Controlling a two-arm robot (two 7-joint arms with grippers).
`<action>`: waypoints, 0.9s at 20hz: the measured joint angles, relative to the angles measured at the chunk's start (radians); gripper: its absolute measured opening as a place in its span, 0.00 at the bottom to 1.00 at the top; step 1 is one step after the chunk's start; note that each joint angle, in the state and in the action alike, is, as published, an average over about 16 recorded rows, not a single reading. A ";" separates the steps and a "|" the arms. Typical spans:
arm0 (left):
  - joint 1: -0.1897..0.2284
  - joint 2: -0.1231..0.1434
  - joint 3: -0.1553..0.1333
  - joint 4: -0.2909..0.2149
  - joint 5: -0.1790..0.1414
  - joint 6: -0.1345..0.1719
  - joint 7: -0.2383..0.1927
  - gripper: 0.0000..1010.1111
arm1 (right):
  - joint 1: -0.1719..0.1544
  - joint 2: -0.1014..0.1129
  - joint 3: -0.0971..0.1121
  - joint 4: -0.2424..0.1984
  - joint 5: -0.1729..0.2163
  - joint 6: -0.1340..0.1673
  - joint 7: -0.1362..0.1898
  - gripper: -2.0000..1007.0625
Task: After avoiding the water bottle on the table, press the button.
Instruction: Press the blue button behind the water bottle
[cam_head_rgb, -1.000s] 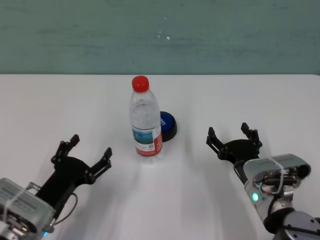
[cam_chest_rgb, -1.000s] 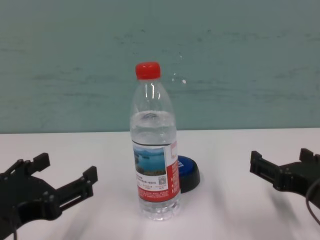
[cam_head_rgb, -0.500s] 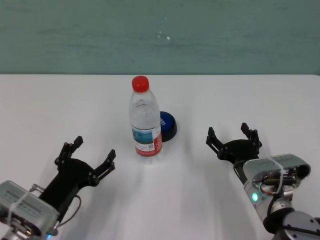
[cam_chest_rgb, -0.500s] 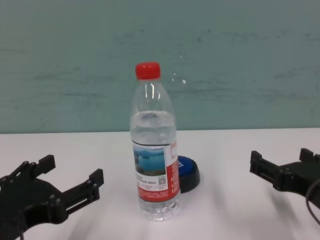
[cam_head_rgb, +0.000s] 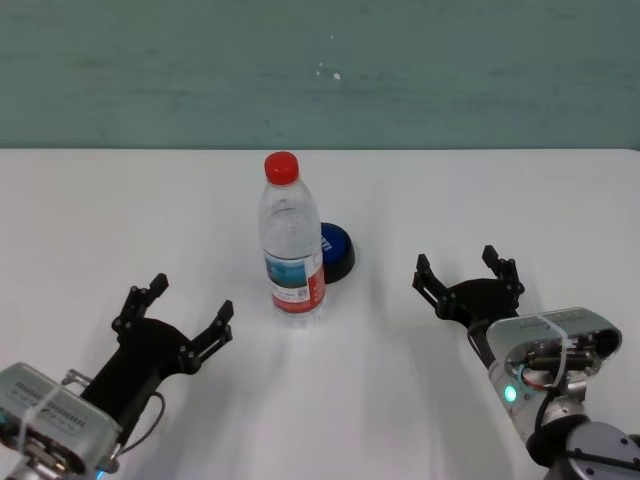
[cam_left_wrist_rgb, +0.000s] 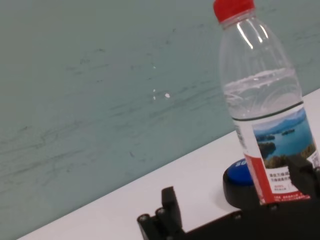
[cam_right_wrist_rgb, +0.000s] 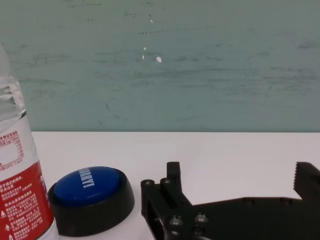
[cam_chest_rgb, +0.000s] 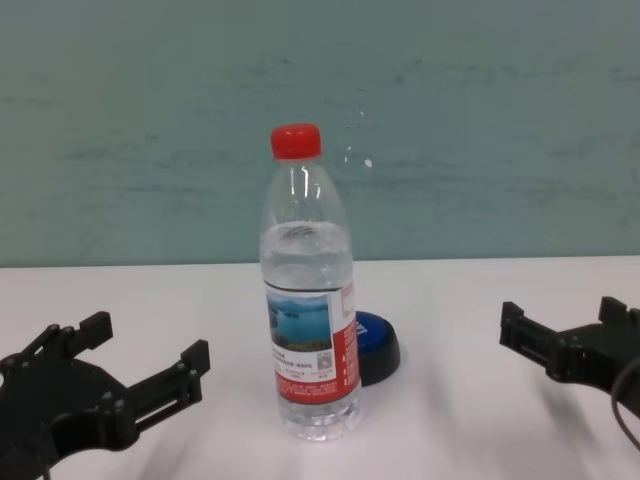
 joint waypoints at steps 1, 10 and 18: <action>0.000 0.000 0.000 0.000 -0.001 0.000 0.000 0.99 | 0.000 0.000 0.000 0.000 0.000 0.000 0.000 1.00; -0.002 0.002 -0.002 0.001 -0.004 -0.001 -0.002 0.99 | 0.000 0.000 0.000 0.000 0.000 0.000 0.000 1.00; -0.002 0.003 -0.003 0.001 -0.005 -0.001 -0.003 0.99 | 0.000 0.000 0.000 0.000 0.000 0.000 0.000 1.00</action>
